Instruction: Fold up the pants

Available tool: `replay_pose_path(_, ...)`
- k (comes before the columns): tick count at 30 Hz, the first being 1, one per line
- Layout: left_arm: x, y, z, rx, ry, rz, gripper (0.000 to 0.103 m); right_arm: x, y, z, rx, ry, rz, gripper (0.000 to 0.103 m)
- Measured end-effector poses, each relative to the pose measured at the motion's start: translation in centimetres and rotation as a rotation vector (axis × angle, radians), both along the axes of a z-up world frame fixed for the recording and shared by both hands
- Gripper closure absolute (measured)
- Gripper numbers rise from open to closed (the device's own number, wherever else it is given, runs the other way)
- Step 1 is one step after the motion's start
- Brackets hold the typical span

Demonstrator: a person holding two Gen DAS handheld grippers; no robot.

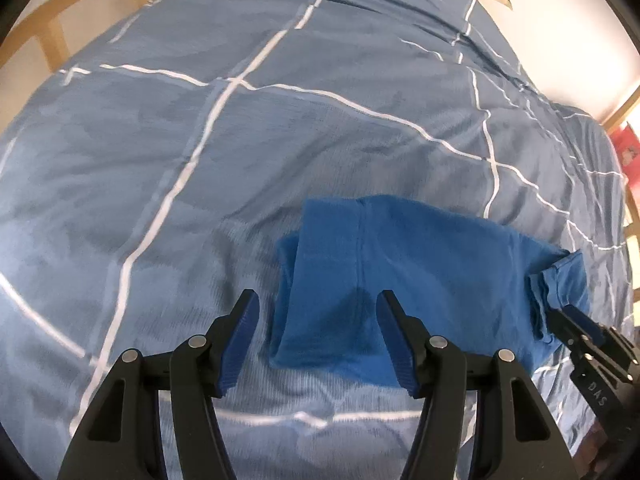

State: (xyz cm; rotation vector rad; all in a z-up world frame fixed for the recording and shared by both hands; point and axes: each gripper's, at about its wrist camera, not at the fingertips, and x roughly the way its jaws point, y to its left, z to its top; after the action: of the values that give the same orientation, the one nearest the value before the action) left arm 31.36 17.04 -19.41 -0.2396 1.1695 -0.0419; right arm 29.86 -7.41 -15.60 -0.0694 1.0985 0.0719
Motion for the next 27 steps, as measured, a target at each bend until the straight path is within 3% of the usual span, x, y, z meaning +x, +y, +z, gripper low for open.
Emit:
replay_pose_path(12, 3.5, 2.4, -4.0, -0.165, 0.068, -0.059, 0.057, 1.5, 2.3, -2.9, -0.013, 0.041, -0.046, 0.071)
replay_pose_path(18, 4.5, 3.4, -6.4, -0.302, 0.119, -0.026, 0.057, 2.0, 2.9, -4.1, -0.010, 0.065, -0.061, 0.071)
replay_pose_path(22, 5.3, 3.9, -8.0, -0.378, 0.153, -0.013, 0.050, 2.1, 3.7, -5.0, -0.039, 0.078, -0.042, 0.071)
replay_pose_path(24, 5.6, 3.7, -7.9, -0.373, 0.155, -0.022, 0.051, 2.2, 3.9, -5.4, -0.045, 0.084, -0.040, 0.071)
replay_pose_path(27, 5.6, 3.5, -7.6, -0.368, 0.158, -0.041, 0.063, 2.4, 3.8, -6.0, -0.019, 0.097, -0.060, 0.071)
